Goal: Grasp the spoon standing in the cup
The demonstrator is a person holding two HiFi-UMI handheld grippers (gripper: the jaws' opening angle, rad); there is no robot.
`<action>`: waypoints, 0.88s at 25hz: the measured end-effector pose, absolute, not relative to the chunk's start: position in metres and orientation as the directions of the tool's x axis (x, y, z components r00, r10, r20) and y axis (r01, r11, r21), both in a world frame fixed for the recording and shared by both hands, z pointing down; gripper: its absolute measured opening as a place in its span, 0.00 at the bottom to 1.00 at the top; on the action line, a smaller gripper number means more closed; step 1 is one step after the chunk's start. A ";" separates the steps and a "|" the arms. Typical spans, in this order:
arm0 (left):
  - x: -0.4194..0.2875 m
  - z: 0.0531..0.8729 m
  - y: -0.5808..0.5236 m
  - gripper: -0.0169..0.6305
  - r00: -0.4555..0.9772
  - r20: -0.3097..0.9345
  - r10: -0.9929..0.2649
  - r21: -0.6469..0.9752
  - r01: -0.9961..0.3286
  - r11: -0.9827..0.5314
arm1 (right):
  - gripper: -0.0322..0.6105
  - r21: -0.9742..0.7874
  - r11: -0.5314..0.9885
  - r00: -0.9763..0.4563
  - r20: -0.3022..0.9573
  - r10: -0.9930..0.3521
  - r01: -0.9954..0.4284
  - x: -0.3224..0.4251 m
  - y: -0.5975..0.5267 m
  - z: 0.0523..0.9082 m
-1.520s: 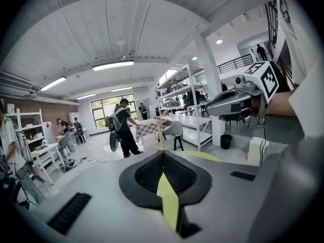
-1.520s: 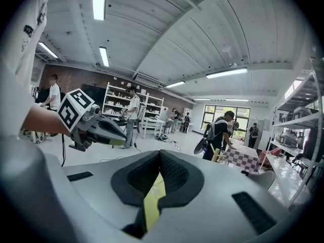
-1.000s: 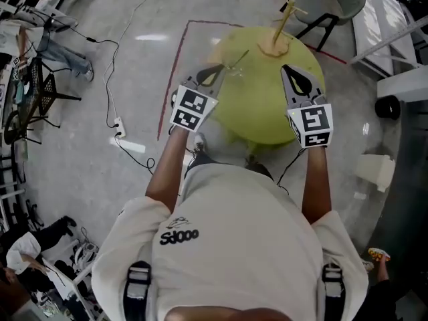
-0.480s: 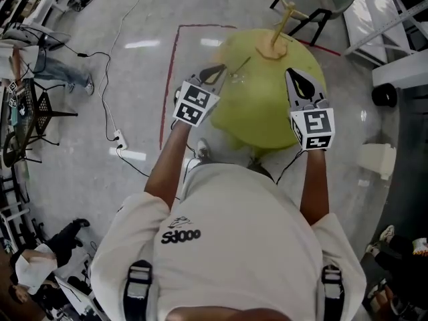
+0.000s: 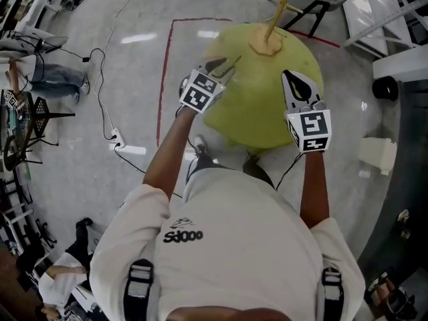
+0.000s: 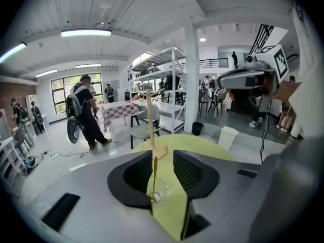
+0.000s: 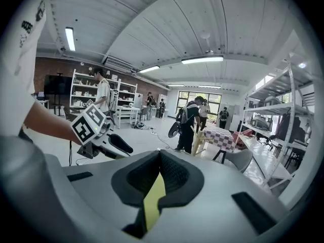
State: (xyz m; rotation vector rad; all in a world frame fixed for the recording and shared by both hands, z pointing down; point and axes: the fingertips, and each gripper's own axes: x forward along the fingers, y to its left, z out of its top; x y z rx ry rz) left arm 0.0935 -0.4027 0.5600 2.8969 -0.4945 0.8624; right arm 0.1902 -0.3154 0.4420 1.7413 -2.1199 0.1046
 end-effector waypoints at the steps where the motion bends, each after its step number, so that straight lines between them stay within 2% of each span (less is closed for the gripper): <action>1: 0.099 0.568 -0.406 0.25 0.780 0.560 -0.279 -0.011 -0.330 -0.944 | 0.08 0.186 0.226 -0.151 0.350 -0.925 -0.956 0.193 -0.316 0.445; 16: 0.139 0.672 -0.441 0.25 0.664 0.713 -0.224 0.032 -0.349 -0.937 | 0.08 0.140 0.214 -0.139 0.412 -0.901 -0.967 0.216 -0.324 0.484; 22: 0.144 0.685 -0.445 0.20 0.645 0.737 -0.203 0.012 -0.313 -0.950 | 0.08 0.132 0.203 -0.129 0.430 -0.894 -0.970 0.217 -0.323 0.489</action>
